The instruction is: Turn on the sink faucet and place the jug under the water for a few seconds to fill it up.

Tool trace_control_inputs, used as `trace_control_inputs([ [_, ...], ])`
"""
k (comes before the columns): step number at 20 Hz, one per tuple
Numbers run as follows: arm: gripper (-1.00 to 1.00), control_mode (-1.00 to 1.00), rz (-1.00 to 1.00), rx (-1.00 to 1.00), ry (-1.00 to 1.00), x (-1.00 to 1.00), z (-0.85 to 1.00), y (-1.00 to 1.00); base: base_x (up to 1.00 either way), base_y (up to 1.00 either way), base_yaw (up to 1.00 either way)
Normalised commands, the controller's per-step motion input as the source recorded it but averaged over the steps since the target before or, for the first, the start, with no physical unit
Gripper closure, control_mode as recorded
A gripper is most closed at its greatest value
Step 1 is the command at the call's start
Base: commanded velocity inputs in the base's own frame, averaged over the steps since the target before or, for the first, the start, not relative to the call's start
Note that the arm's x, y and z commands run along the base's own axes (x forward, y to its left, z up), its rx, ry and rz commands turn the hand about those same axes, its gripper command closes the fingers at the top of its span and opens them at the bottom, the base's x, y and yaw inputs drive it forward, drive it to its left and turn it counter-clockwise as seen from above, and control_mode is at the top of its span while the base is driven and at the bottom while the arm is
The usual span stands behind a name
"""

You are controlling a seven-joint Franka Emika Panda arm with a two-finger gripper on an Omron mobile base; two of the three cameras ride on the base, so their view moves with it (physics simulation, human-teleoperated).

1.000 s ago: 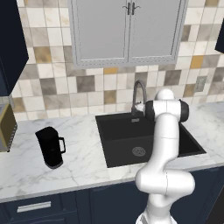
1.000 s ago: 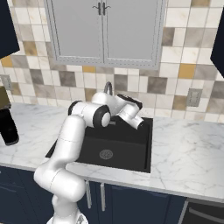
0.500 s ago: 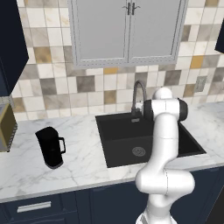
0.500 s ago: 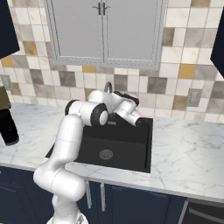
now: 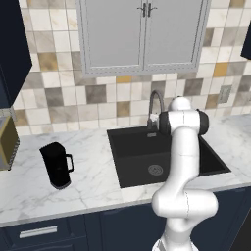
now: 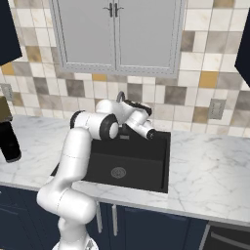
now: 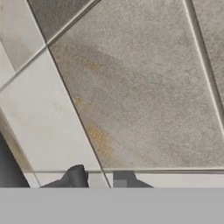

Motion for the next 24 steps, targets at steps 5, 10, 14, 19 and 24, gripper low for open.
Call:
trace_control_inputs([
  [5, 1.0, -1.0, 0.0, 0.06, 0.03, 0.35, -0.6, -0.95, 0.0, 0.0, 0.0],
  [10, 1.0, -1.0, 0.0, 0.06, 0.05, 0.33, -0.66, -1.0, 0.0, 0.0, 0.0],
  [14, 1.0, -1.0, 0.0, 0.06, 0.03, 0.29, -0.74, -1.0, 0.0, 0.0, 0.0],
  [19, 1.0, -1.0, 0.0, 0.06, 0.0, 0.23, -0.8, -1.0, 0.0, 0.0, 0.0],
  [24, 1.0, -1.0, 0.0, 0.06, 0.01, 0.23, -0.84, -1.0, 0.0, 0.0, 0.0],
])
